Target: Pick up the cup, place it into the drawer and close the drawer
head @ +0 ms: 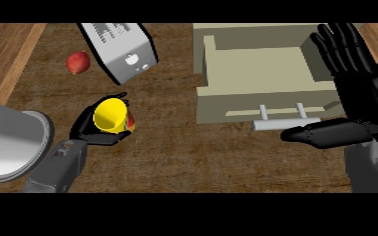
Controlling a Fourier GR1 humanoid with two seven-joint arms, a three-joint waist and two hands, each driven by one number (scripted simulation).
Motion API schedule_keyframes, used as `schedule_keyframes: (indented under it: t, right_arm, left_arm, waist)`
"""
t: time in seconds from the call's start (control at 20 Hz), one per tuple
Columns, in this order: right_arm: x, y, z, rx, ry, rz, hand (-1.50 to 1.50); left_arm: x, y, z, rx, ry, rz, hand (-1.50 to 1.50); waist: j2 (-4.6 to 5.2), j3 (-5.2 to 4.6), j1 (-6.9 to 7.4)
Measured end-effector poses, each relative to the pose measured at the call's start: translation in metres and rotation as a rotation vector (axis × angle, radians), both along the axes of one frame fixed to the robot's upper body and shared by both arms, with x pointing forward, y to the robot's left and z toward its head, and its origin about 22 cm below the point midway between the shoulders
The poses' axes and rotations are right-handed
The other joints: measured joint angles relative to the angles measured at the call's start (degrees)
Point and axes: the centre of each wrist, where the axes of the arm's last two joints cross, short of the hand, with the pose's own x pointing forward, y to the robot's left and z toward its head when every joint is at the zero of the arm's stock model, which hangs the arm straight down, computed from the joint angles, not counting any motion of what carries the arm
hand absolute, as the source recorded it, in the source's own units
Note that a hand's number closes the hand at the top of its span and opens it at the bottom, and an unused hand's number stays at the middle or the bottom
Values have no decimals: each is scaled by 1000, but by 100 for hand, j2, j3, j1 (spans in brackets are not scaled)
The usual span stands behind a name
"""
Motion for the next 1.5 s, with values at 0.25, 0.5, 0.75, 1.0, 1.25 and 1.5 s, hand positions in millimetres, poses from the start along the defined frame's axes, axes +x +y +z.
schedule_keyframes:
  t: [0.25, 0.5, 0.75, 1.0, 1.25, 1.5]
  right_arm:
    - [-1, 1, -1, -6, 0, -4, -150]
    - [-2, -4, 1, 3, 4, -17, -150]
    - [-10, -12, -6, 6, 10, -28, -150]
    - [-13, -18, -9, 0, 20, -44, -150]
    - [-12, -20, -6, -13, 23, -53, -150]
    - [-11, -27, -5, -14, 31, -71, -150]
  left_arm:
    - [5, -12, 2, 49, -144, 53, 150]
    - [-1, -18, -4, 80, -230, 241, 150]
    - [-13, -24, -16, 12, -264, 475, 150]
    - [11, -38, 4, -66, -341, 446, 150]
    - [47, -63, 41, -104, -422, 332, 150]
    - [82, -108, 94, -135, -483, 217, 150]
  waist:
    - [-9, 0, 19]
    - [-31, 6, 71]
    - [-65, 14, 128]
    - [-100, 25, 192]
    - [-136, 35, 262]
    - [-164, 41, 316]
